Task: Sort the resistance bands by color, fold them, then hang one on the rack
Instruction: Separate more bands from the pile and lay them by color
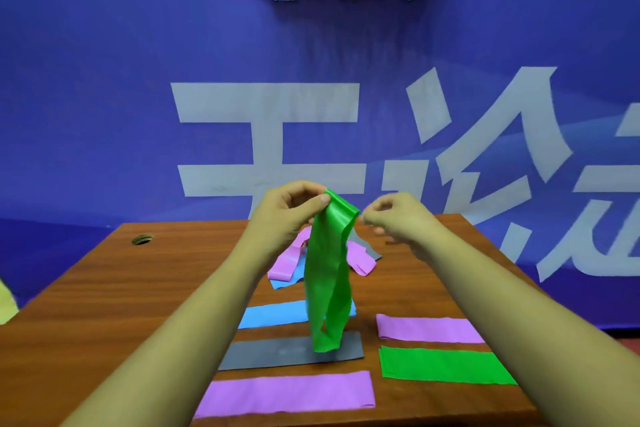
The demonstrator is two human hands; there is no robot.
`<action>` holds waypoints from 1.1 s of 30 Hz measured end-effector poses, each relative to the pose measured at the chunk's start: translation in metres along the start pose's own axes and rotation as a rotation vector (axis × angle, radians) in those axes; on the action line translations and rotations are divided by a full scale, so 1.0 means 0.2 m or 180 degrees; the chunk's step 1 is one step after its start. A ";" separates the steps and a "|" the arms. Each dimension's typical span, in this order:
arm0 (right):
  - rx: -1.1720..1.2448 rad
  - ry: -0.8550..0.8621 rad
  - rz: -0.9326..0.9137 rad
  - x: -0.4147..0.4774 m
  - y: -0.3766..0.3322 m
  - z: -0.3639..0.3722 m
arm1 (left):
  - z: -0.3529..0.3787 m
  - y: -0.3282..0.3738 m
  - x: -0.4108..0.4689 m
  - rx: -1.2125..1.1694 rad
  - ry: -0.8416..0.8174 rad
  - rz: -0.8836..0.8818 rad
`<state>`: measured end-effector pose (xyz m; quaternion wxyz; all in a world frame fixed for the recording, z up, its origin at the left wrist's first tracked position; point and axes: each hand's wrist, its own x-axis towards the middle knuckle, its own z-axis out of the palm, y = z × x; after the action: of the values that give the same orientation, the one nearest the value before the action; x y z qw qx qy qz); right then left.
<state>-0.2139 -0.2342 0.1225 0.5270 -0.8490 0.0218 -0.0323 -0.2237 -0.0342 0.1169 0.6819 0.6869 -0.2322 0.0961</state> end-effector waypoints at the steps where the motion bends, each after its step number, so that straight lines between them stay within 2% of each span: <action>1: 0.0193 0.0097 -0.0340 -0.02 -0.03 -0.02 | 0.01 0.02 0.00 0.0037 0.0019 0.0014; 4: 0.0528 -0.0383 -0.1001 -0.11 -0.12 -0.07 | 0.05 0.05 0.01 0.0135 0.0063 0.0066; 6: 0.0118 -0.0599 -0.1279 -0.14 -0.15 -0.08 | 0.06 0.05 0.01 0.0243 0.0078 0.0105; 10: -0.0634 -0.0260 -0.1731 -0.13 -0.16 -0.07 | 0.08 0.04 0.00 0.0303 0.0131 0.0168; 13: -0.0827 -0.0198 -0.1818 -0.13 -0.18 -0.07 | 0.09 0.02 0.00 0.0520 0.0335 0.0199; 15: -0.0731 -0.0140 -0.1816 -0.13 -0.19 -0.08 | 0.11 0.00 -0.01 0.0406 0.0351 0.0127; 18: -0.0588 0.0016 -0.1804 -0.12 -0.20 -0.09 | 0.14 -0.03 -0.02 -0.0126 -0.0038 -0.0245; 22: -0.0631 0.0155 -0.1684 -0.10 -0.19 -0.11 | 0.17 -0.09 -0.03 0.0115 -0.0359 -0.0235; 27: -0.0036 -0.0116 -0.1193 -0.11 -0.15 -0.14 | 0.22 -0.14 -0.05 0.0003 -0.0378 -0.0318; 33: 0.0364 0.0209 -0.0827 -0.06 -0.12 -0.21 | 0.32 -0.24 -0.13 -0.0541 -0.0698 -0.0855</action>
<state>-0.2284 -0.2608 0.1620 0.5649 -0.8117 -0.0729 -0.1292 -0.2367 -0.0934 0.0599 0.7149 0.6579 -0.2187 -0.0911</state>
